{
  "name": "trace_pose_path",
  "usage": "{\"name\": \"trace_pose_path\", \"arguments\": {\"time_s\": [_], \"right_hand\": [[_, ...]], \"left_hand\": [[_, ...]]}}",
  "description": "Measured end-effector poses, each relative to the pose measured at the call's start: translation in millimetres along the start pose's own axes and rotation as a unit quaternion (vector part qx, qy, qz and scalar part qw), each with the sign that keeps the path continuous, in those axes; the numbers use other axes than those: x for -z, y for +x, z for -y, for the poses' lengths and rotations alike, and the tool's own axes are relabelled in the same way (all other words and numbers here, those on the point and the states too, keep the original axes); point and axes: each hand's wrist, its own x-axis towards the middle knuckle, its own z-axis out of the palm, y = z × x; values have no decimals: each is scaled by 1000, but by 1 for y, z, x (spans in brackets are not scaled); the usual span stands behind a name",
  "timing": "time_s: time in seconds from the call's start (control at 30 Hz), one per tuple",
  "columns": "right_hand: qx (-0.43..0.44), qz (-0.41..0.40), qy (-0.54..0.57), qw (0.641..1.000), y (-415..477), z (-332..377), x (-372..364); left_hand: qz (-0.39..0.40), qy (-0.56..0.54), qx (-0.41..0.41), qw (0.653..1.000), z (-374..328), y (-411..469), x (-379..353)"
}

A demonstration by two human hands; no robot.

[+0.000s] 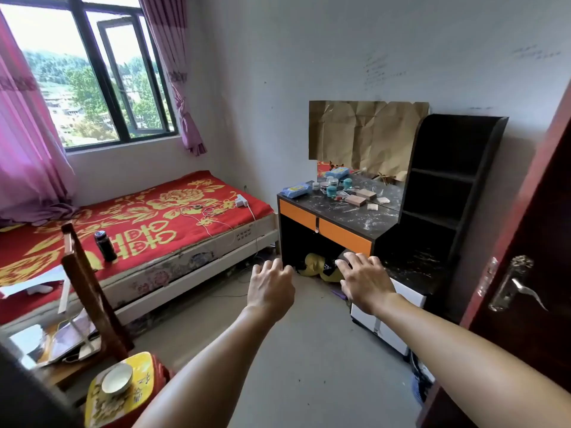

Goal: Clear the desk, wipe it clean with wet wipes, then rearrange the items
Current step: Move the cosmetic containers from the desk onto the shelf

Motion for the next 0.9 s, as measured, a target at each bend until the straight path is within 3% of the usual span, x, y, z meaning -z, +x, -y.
{"name": "trace_pose_path", "arguments": {"time_s": [0.33,0.9], "right_hand": [[-38,37,26,998,136,2,-25],[-15,79,44,996,406,-87,-171]], "left_hand": [[-17,-21,-31,999,77,130,-30],[30,-44,-11,999,118,408,-151]]}}
